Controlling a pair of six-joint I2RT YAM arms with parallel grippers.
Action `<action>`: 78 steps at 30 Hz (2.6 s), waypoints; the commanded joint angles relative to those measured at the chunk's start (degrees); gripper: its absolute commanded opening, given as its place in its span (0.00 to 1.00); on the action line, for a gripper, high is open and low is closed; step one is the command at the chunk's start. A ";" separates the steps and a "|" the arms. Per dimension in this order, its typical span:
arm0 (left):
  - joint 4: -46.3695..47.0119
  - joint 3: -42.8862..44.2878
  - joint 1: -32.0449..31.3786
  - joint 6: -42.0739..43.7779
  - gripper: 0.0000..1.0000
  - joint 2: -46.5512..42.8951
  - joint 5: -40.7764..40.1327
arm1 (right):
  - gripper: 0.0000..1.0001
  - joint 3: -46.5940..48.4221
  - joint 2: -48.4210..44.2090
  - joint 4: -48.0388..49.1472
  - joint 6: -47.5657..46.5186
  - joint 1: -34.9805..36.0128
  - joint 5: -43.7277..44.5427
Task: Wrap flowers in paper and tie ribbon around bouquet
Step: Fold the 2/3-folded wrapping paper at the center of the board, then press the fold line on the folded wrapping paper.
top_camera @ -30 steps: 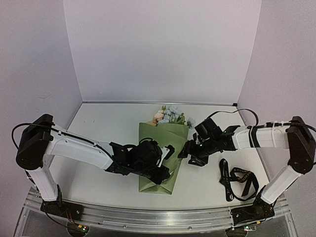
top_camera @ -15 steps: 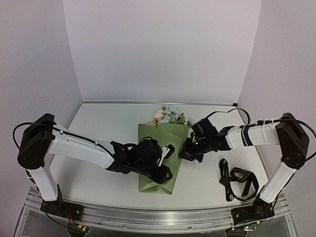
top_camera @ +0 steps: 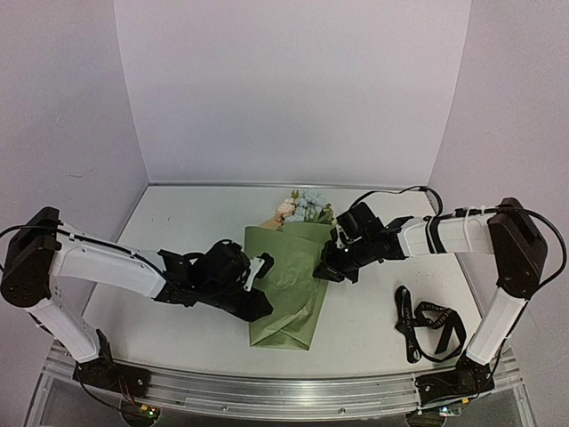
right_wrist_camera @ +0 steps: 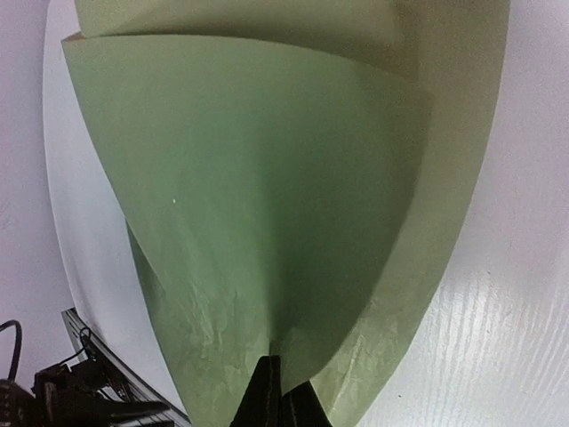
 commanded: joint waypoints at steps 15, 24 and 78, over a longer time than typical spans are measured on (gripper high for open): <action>1.68 -1.30 0.25 0.42 0.06 8.19 8.38 | 0.01 4.02 -2.73 -15.56 -9.20 -0.13 1.47; 2.15 -1.42 0.26 0.07 0.06 8.58 8.88 | 0.29 2.33 -11.56 -23.74 -11.40 5.41 2.04; 2.67 -6.05 0.26 -0.03 0.04 4.13 9.87 | 0.04 -5.37 4.02 -3.32 6.21 13.48 -4.54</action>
